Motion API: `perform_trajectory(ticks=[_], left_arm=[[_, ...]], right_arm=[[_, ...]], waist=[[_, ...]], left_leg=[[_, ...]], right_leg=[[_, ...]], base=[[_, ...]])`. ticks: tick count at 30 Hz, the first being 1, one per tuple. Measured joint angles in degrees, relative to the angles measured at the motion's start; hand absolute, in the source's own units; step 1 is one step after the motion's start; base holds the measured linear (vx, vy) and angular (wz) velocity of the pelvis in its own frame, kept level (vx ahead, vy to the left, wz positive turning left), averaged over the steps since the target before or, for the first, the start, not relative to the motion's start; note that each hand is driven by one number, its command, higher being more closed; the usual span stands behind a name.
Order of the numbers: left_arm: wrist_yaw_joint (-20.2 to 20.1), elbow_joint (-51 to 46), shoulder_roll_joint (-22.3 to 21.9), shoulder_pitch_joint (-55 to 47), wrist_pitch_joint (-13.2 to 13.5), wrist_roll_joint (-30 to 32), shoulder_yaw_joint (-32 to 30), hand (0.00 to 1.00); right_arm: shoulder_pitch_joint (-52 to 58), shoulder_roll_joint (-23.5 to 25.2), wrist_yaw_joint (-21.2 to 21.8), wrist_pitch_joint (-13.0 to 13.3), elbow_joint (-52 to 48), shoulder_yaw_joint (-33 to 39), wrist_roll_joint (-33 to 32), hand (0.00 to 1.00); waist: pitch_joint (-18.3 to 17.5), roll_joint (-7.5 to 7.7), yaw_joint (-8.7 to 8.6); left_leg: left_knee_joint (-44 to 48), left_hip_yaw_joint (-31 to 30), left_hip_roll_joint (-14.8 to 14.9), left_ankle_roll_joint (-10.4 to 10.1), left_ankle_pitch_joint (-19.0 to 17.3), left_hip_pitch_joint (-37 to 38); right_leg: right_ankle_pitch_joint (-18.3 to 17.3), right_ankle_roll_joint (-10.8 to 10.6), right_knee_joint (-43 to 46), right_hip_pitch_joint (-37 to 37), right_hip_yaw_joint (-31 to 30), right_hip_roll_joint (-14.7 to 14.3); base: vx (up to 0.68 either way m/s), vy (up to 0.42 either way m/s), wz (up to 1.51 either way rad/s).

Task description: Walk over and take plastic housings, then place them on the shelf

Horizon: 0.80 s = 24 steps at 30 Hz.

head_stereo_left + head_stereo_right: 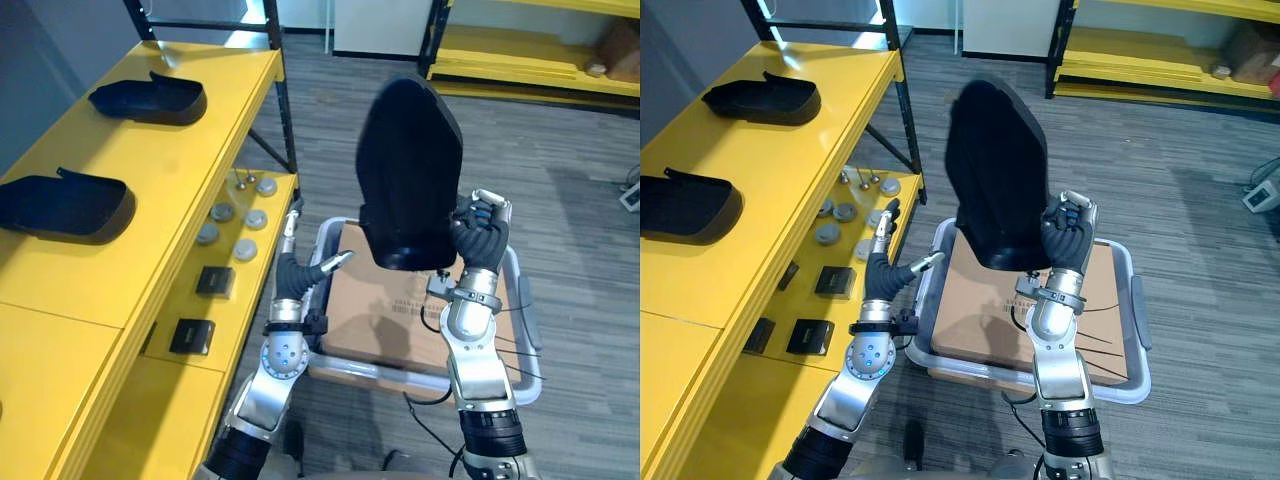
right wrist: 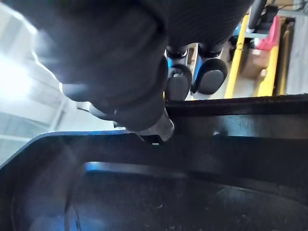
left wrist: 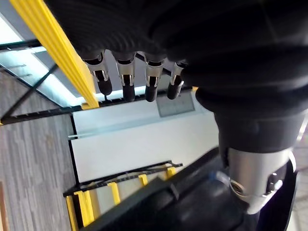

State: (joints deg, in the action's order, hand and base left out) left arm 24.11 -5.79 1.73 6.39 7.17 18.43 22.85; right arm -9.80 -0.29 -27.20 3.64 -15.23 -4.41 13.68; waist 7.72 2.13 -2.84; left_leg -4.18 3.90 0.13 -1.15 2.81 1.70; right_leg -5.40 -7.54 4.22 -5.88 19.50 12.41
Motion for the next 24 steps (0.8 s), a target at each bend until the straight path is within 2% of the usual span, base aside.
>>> perform_trajectory(ticks=[5,8,9,10,15,21,22,24], left_arm=[[0.0,2.9,0.3,2.1,-0.8,0.2,1.4,0.0],[1.2,3.7,0.2,3.7,-1.7,0.1,2.0,0.0],[1.8,4.0,0.2,3.9,-2.0,0.1,1.8,0.0],[2.4,4.3,0.2,3.9,-2.0,0.1,1.8,1.0],[3.9,5.9,0.3,6.3,-3.1,-0.3,1.8,1.0],[4.7,5.9,0.7,6.5,-3.1,-2.6,1.8,1.0],[4.9,5.9,0.9,6.5,-3.1,-2.6,1.6,1.0],[5.0,5.9,1.0,6.5,-3.1,-2.7,1.4,1.0]], right_arm=[[0.0,0.3,1.3,0.5,-2.3,-3.7,-3.5,1.0],[0.0,1.0,1.4,2.2,-4.6,-5.8,-5.5,1.0],[0.0,1.0,1.4,2.8,-4.7,-6.6,-6.7,1.0],[0.0,1.0,1.4,2.8,-4.7,-7.2,-7.4,1.0],[0.2,1.0,1.8,2.9,-4.7,-7.5,-11.1,1.0],[1.0,-0.4,2.5,4.0,-4.7,-9.2,-13.0,1.0],[1.4,-0.5,2.5,4.2,-4.7,-9.4,-13.5,0.0],[2.2,-0.8,2.7,4.7,-4.7,-9.5,-14.5,0.0]], waist=[[-0.8,0.09,-0.19],[-0.9,0.09,-0.41],[-2.0,0.1,-0.78],[-2.4,0.2,-1.03],[-3.2,1.1,-1.57],[-3.4,1.16,-1.88],[-3.4,1.16,-1.96],[-3.4,1.16,-2.16]], left_leg=[[0.0,0.8,0.0,0.0,0.0,0.3],[-0.4,1.4,0.0,0.1,0.0,0.9],[-1.0,1.8,0.0,0.1,0.1,0.7],[-1.1,1.9,-0.1,0.2,0.1,0.8],[-1.1,2.1,-0.1,0.2,0.2,0.9],[-1.1,2.5,-0.1,0.2,0.2,0.9],[-1.1,2.5,-0.1,0.2,0.2,0.9],[-1.1,2.5,-0.2,0.2,0.2,0.9]], right_leg=[[0.1,0.1,0.5,0.4,-1.0,0.1],[0.3,0.3,0.5,0.5,-1.9,0.1],[0.5,0.2,0.5,1.2,-2.5,0.1],[0.6,0.2,0.5,1.2,-2.6,0.2],[0.8,0.3,0.5,1.2,-2.9,0.2],[0.8,0.3,0.5,1.4,-3.5,0.2],[0.8,0.3,0.5,1.5,-3.6,0.2],[0.8,0.4,0.5,1.6,-3.6,0.2]], base=[[-0.02,0.011,-0.09],[-0.01,0.016,-0.14],[0.01,0.02,-0.14],[0.03,0.024,-0.12],[0.01,0.003,-0.01],[0.0,0.004,-0.03],[0.0,0.0,0.0],[0.0,0.0,0.0]])
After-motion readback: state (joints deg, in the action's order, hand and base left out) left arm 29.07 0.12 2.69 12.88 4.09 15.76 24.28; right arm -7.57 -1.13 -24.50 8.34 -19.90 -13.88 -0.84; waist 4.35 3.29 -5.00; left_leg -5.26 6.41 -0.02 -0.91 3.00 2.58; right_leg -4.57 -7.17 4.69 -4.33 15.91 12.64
